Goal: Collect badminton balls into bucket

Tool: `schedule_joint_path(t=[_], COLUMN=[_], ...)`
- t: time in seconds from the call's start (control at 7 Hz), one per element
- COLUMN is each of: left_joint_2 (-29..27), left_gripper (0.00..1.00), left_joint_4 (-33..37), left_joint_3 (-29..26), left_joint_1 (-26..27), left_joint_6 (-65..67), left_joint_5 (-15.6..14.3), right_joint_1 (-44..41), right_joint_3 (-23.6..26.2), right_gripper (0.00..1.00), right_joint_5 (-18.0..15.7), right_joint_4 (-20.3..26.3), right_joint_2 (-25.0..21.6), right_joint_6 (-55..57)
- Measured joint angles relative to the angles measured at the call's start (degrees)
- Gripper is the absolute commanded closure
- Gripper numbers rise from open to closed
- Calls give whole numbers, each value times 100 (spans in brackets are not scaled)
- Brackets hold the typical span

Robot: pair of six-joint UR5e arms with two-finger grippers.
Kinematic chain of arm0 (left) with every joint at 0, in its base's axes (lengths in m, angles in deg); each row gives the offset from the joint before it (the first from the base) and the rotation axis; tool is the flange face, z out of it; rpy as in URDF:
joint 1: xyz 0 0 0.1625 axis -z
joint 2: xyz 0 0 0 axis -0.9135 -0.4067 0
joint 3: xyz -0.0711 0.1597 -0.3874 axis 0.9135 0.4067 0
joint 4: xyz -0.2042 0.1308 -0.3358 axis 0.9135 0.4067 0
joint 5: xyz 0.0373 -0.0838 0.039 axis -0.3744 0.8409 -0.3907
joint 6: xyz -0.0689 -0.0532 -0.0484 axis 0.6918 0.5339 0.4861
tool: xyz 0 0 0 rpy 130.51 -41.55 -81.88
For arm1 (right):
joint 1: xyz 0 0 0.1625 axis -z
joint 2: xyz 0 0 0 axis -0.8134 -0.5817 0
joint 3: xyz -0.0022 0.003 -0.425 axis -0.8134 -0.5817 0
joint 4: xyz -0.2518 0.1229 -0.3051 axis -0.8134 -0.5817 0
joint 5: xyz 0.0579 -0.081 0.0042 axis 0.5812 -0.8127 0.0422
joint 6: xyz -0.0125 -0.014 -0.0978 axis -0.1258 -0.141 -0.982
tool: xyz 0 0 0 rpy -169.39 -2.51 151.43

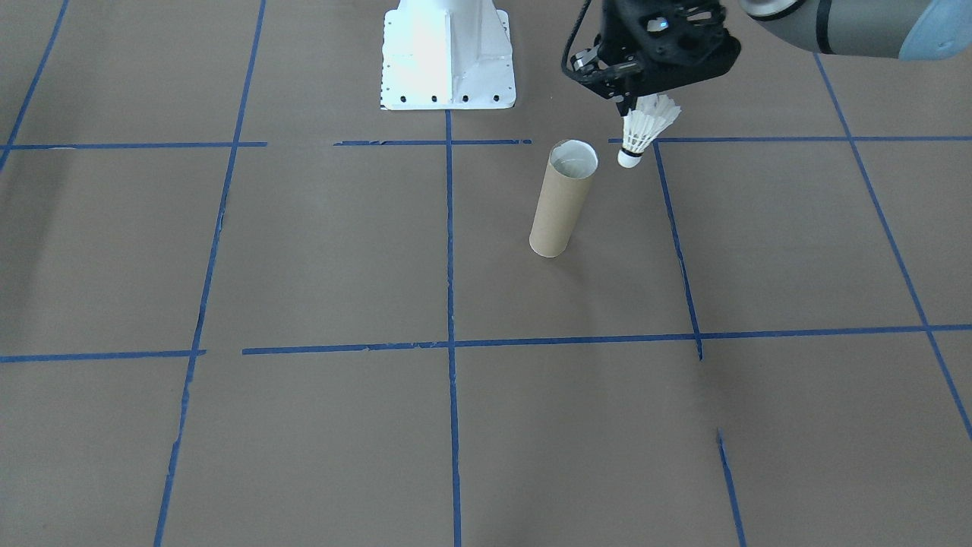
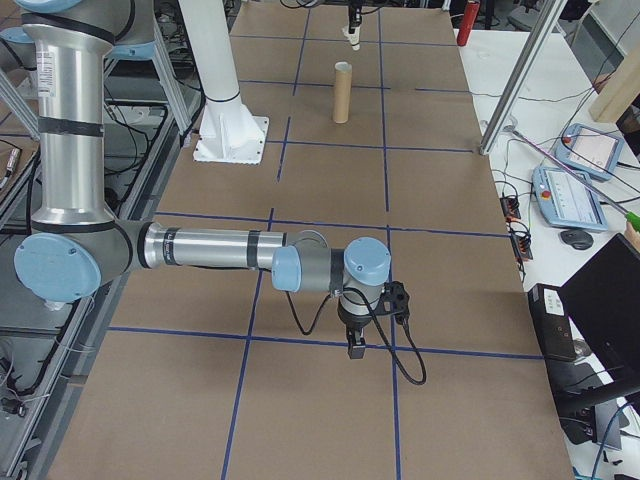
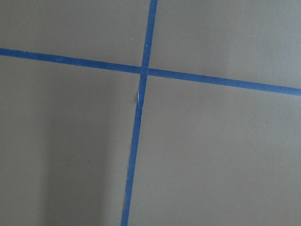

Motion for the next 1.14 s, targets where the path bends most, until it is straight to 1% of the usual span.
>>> schedule_joint_path(t=[0.14, 0.29, 0.71, 0.86, 1.0, 1.14], left_joint_2=[-142, -196, -175, -165, -156, -145], left_gripper=[100, 100, 100, 29, 0, 0], left_joint_4=[-3, -4, 9, 11, 15, 18], left_joint_3=[-252, -383, -451, -453, -454, -450], left_joint_1=[-102, -199, -324, -329, -353, -413], left_joint_6=[39, 53, 59, 59, 59, 61], left_joint_5=[-17, -21, -2, 8, 16, 18], right_joint_1=[0, 0, 0, 0, 0, 0], right_joint_3=[-1, 1, 5, 4, 0, -3], right_gripper=[0, 0, 0, 0, 0, 0], right_joint_5=[0, 0, 0, 0, 0, 0], right_joint_4=[0, 0, 0, 0, 0, 0], right_joint_2=[0, 0, 0, 0, 0, 0], right_joint_6=[0, 0, 0, 0, 0, 0])
